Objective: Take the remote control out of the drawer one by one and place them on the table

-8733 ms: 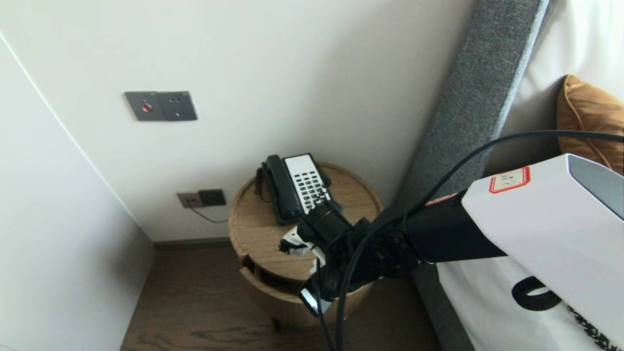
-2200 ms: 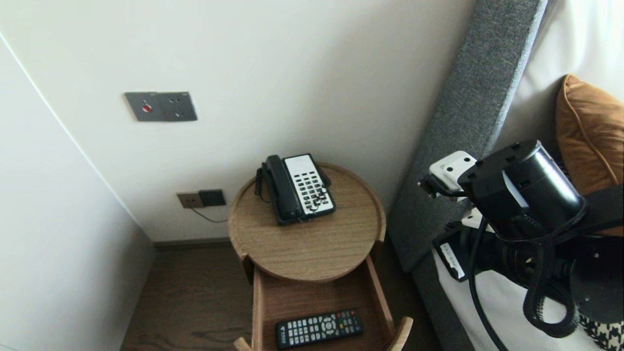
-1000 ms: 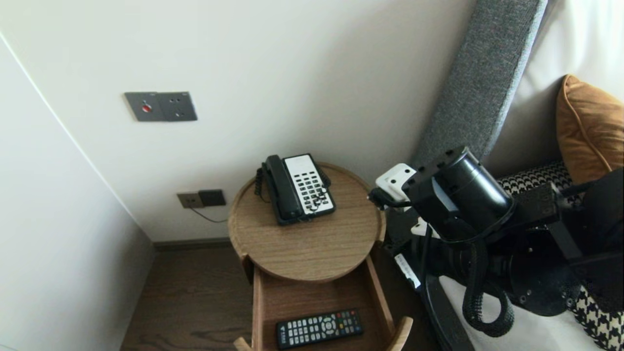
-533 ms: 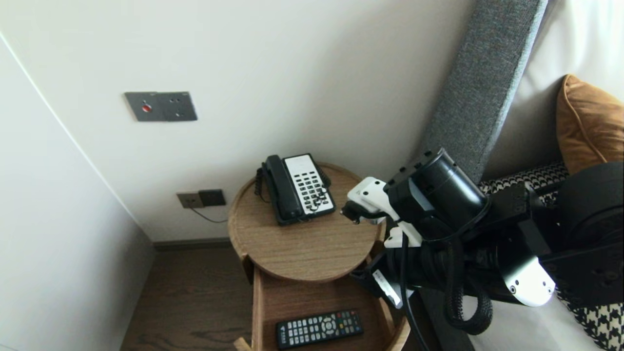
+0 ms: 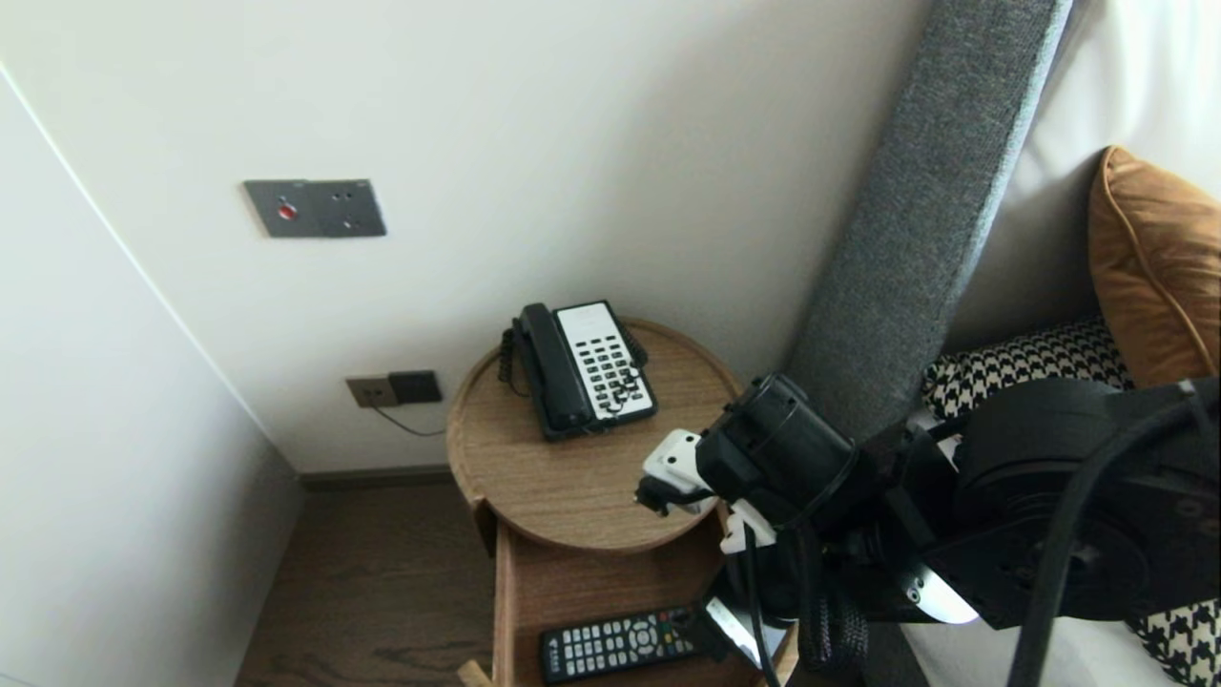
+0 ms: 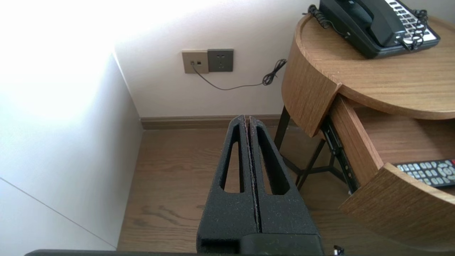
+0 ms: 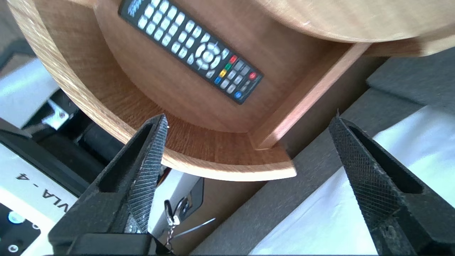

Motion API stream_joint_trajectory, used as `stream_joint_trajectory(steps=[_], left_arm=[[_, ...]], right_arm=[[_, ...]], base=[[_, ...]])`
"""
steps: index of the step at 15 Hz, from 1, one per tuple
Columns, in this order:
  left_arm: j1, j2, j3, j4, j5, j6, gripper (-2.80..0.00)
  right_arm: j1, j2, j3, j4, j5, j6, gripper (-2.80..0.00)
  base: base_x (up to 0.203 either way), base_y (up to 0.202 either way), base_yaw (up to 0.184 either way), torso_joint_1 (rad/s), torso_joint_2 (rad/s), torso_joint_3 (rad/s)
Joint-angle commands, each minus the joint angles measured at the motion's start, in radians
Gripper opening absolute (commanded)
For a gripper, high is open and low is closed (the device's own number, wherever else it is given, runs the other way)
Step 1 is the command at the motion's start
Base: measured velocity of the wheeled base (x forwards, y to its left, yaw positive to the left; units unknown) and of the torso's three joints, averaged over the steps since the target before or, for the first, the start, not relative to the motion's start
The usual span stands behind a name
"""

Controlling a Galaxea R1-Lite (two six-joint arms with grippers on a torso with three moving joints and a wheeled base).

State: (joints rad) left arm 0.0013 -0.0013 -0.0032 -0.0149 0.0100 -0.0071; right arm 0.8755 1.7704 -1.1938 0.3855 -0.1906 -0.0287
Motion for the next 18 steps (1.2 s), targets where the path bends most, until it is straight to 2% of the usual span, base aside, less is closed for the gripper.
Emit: stream_joint_trajectory(steps=[1, 7, 18], left_arm=[[0.000, 0.000, 0.000, 0.000, -0.001, 0.009, -2.80], [0.000, 0.000, 0.000, 0.000, -0.002, 0.007, -2.80], [0.000, 0.000, 0.000, 0.000, -0.002, 0.007, -2.80]], right_arm=[[0.000, 0.061, 0.001, 0.000, 0.009, -0.002, 0.00], [-0.032, 0.168, -0.065, -0.001, 0.081, -0.032, 0.00], [0.010, 0.179, 0.003, 0.003, 0.080, -0.058, 0.00]], base=[[0.000, 0.000, 0.000, 0.000, 0.00, 0.000], [0.000, 0.000, 0.000, 0.000, 0.00, 0.000], [0.000, 0.000, 0.000, 0.000, 0.00, 0.000]])
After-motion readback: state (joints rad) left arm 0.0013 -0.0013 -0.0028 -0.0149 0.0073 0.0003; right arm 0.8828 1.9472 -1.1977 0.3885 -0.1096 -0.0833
